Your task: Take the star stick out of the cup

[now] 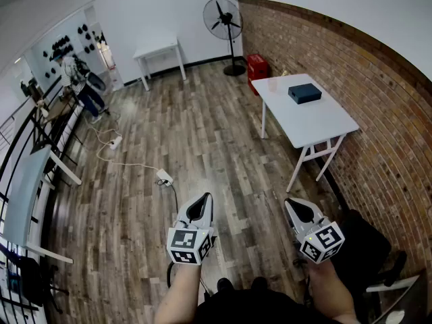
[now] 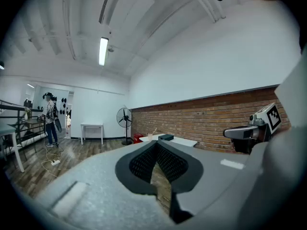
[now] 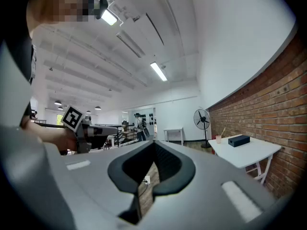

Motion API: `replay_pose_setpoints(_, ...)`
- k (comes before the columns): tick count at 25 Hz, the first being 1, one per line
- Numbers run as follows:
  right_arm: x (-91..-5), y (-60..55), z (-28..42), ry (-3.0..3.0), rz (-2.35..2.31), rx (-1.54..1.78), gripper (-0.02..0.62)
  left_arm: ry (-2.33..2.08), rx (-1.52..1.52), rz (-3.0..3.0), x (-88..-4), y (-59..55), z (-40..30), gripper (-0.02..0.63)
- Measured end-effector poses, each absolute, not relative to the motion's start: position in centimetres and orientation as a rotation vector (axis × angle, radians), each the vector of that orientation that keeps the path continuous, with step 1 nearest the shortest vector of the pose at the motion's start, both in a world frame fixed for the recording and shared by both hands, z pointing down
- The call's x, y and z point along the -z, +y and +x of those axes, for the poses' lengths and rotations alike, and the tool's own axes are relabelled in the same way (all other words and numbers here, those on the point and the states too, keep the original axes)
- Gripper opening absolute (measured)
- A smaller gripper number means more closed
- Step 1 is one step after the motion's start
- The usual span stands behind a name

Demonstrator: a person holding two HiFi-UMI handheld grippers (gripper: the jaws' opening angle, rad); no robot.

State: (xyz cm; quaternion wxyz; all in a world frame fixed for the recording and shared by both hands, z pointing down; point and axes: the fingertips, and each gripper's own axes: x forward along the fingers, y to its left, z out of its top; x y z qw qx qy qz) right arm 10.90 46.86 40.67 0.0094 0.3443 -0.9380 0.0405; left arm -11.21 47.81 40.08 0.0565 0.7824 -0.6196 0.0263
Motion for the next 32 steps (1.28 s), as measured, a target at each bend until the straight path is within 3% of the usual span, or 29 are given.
replay_pose_setpoints(18, -39.0, 47.7, 14.3, -2.953, 0.964, 0.042, 0.000, -1.872, -0.063, 2.364, -38.7, 45.8, -6.6, 0.007)
replay_pose_setpoints(32, -42.5, 44.5, 16.4, -2.919, 1.067, -0.203, 0.002, -1.735, -0.132, 2.451, -39.9, 40.9, -2.9, 0.008)
